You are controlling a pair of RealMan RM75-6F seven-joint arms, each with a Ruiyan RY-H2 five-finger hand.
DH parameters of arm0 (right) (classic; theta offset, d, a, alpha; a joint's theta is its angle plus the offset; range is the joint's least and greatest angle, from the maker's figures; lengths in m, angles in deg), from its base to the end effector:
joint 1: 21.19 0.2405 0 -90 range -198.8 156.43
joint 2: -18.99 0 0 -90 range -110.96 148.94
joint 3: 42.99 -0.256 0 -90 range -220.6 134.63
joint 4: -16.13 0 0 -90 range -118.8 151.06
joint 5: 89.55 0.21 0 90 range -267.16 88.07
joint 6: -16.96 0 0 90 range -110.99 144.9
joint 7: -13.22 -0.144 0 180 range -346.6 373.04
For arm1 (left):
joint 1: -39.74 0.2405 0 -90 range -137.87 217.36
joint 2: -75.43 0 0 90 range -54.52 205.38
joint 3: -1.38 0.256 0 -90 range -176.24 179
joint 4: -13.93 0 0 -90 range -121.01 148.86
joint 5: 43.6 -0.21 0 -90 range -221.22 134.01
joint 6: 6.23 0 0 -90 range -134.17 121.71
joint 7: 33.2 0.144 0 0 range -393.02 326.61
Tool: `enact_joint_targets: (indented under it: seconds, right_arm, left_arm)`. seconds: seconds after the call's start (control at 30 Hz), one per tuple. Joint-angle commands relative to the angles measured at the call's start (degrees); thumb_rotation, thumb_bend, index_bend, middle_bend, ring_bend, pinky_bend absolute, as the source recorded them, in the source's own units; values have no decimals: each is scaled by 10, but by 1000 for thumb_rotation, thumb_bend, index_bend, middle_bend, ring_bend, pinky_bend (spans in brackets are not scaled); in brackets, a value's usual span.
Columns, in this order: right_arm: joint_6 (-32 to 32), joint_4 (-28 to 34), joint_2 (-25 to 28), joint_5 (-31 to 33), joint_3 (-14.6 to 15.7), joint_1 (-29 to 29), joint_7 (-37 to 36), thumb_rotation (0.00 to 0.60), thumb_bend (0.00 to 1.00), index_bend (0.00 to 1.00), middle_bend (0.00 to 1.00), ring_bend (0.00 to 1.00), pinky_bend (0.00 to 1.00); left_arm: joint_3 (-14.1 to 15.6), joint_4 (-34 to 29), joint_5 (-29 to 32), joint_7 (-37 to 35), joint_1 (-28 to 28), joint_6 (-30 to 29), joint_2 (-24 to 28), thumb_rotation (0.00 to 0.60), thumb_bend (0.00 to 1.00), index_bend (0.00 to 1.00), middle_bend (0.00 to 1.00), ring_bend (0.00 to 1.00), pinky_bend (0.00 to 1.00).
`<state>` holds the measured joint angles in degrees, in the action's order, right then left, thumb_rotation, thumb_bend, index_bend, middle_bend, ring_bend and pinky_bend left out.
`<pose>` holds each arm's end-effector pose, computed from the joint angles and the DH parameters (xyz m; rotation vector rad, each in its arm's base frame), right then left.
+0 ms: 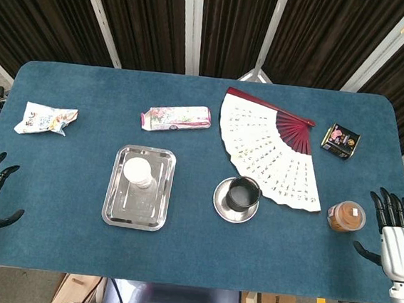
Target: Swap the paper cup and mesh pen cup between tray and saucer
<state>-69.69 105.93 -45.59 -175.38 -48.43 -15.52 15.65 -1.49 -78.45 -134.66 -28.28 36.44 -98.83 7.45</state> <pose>-0.3111 -0.1951 0.1711 1.3680 -0.7830 0.9051 -0.2911 0.1709 0.1509 -1.3677 -0.7748 -0.9988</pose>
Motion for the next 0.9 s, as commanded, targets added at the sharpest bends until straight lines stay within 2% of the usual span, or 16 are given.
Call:
enact_joint_targets:
  seconds: [0.03, 0.33, 0.67, 0.77, 0.9]
  right_arm:
    - [3, -2, -1, 1, 0, 1, 2, 600, 40, 0, 0, 0, 0]
    - [5, 4, -1, -4, 4, 1, 6, 600, 40, 0, 0, 0, 0]
    - [39, 27, -1, -15, 17, 14, -20, 600, 40, 0, 0, 0, 0]
    - [66, 46, 4, -31, 20, 33, -29, 600, 40, 0, 0, 0, 0]
    - [122, 84, 18, -22, 5, 75, 1, 600, 40, 0, 0, 0, 0]
  left_arm:
    - [-1, 0, 3, -2, -1, 3, 1, 600, 101, 192, 0, 0, 145]
    - [3, -1, -12, -6, 3, -9, 3, 600, 101, 192, 0, 0, 149]
    - [5, -5, -14, -16, 7, -16, 7, 600, 102, 192, 0, 0, 149]
    - [4, -7, -13, -15, 10, -19, 9, 600, 101, 192, 0, 0, 149]
    - [2, -6, -12, -16, 9, -19, 10, 600, 102, 192, 0, 0, 149]
